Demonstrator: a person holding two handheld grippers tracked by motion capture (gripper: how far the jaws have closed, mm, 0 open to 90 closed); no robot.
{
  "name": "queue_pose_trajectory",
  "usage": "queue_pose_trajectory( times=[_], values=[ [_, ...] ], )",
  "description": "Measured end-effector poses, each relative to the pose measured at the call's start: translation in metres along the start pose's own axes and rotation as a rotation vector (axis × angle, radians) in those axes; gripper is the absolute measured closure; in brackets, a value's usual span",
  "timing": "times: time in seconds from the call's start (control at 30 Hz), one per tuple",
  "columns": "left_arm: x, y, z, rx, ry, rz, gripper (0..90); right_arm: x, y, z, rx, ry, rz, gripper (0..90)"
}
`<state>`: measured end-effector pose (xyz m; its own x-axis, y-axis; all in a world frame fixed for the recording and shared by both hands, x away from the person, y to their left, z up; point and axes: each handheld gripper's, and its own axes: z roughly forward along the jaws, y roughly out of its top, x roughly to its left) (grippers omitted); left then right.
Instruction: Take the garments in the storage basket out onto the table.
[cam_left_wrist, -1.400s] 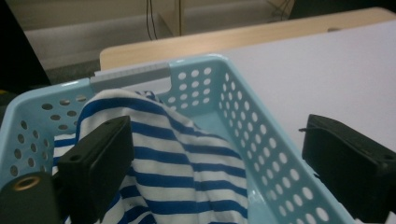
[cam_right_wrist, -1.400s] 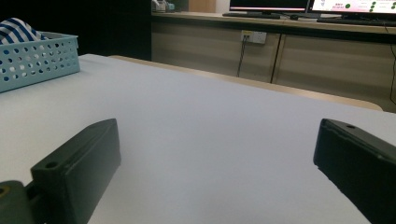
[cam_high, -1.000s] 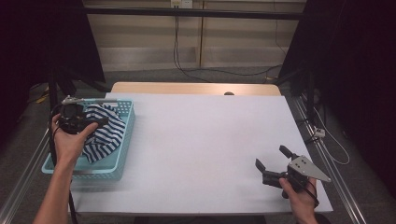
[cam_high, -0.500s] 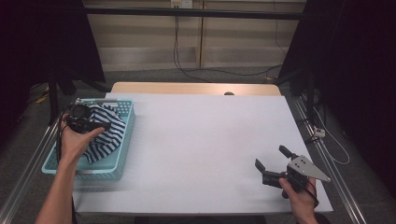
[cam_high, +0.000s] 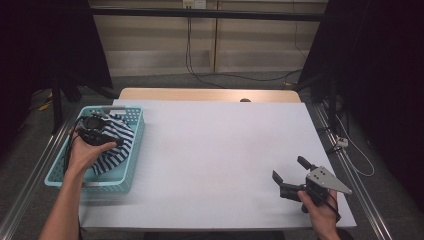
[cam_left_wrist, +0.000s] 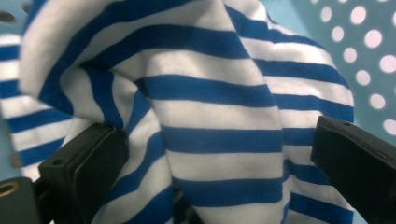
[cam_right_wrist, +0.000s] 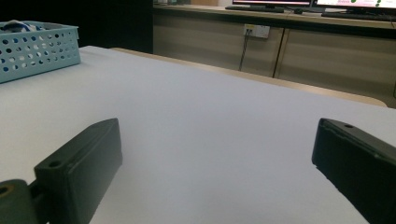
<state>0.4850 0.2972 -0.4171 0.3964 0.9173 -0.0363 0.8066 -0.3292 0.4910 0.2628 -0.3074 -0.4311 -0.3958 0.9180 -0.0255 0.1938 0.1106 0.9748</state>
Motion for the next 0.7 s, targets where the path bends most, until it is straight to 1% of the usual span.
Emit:
queue_pose_trajectory(
  times=[0.03, 0.07, 0.1, 0.13, 0.17, 0.2, 0.23, 0.27, 0.3, 0.33, 0.37, 0.4, 0.43, 0.47, 0.5, 0.53, 0.57, 0.6, 0.63, 0.67, 0.7],
  values=[
    [-0.001, 0.0, 0.001, 0.006, -0.006, -0.006, 2.3, 0.001, 0.0, 0.001, 0.002, 0.0, 0.0, 1.1],
    [-0.005, -0.002, 0.008, 0.002, -0.006, -0.059, 1.8, 0.001, 0.0, 0.0, 0.005, -0.001, 0.0, 1.0],
    [-0.005, -0.002, 0.008, 0.002, -0.006, -0.059, 1.7, 0.001, 0.0, 0.0, 0.001, 0.002, 0.0, 1.0],
    [-0.005, -0.001, 0.008, 0.027, -0.026, -0.067, 1.7, 0.001, 0.0, 0.0, 0.001, 0.002, 0.0, 1.0],
    [-0.005, -0.001, 0.014, 0.019, -0.013, -0.093, 1.9, 0.0, -0.001, 0.0, 0.006, 0.005, 0.016, 0.9],
    [-0.005, -0.001, 0.014, 0.019, -0.013, -0.093, 1.9, -0.001, -0.001, 0.001, 0.01, 0.005, 0.035, 0.8],
    [-0.007, 0.001, 0.015, 0.048, 0.014, -0.067, 1.9, -0.002, -0.001, 0.001, 0.013, 0.004, 0.042, 0.8],
    [-0.007, 0.001, 0.015, 0.048, 0.014, -0.067, 1.9, -0.002, -0.001, 0.001, 0.013, 0.004, 0.042, 0.8],
    [-0.01, 0.001, 0.015, 0.058, 0.046, -0.047, 1.9, -0.002, -0.001, 0.0, 0.011, 0.004, 0.034, 0.9],
    [-0.011, 0.001, 0.016, 0.079, 0.047, -0.024, 1.9, -0.002, -0.001, 0.0, 0.009, 0.008, 0.034, 0.8],
    [-0.015, 0.0, 0.019, 0.065, 0.068, -0.036, 1.9, -0.002, -0.001, 0.0, 0.009, 0.008, 0.034, 0.8],
    [-0.015, 0.0, 0.018, 0.082, 0.084, -0.022, 2.2, -0.002, -0.001, 0.0, 0.015, 0.009, 0.025, 0.8],
    [-0.018, 0.001, 0.019, 0.093, 0.102, -0.019, 2.5, -0.001, -0.001, 0.0, 0.013, 0.01, 0.026, 0.8],
    [-0.018, 0.001, 0.02, 0.092, 0.086, -0.029, 2.9, -0.001, -0.001, 0.0, 0.012, 0.012, 0.027, 0.8],
    [-0.018, 0.001, 0.019, 0.088, 0.107, -0.015, 4.0, -0.001, -0.001, 0.0, 0.014, 0.012, 0.029, 0.8],
    [-0.018, 0.001, 0.019, 0.088, 0.107, -0.015, 6.4, -0.001, -0.001, 0.0, 0.014, 0.012, 0.029, 0.8],
    [-0.017, 0.001, 0.017, 0.092, 0.117, -0.024, 6.4, -0.001, -0.001, 0.0, 0.013, 0.013, 0.027, 0.8],
    [-0.014, 0.0, 0.015, 0.076, 0.12, -0.033, 15.6, -0.001, -0.001, -0.001, 0.013, 0.012, 0.025, 0.6],
    [-0.014, 0.0, 0.015, 0.076, 0.12, -0.033, 21.6, -0.001, -0.001, -0.001, 0.012, 0.012, 0.027, 0.6],
    [-0.012, 0.0, 0.012, 0.072, 0.125, -0.038, 30.5, -0.001, -0.001, -0.001, 0.012, 0.013, 0.027, 0.6],
    [-0.008, -0.002, 0.007, 0.059, 0.156, -0.028, 41.2, -0.001, -0.001, -0.001, 0.012, 0.013, 0.026, 0.6]
  ],
)
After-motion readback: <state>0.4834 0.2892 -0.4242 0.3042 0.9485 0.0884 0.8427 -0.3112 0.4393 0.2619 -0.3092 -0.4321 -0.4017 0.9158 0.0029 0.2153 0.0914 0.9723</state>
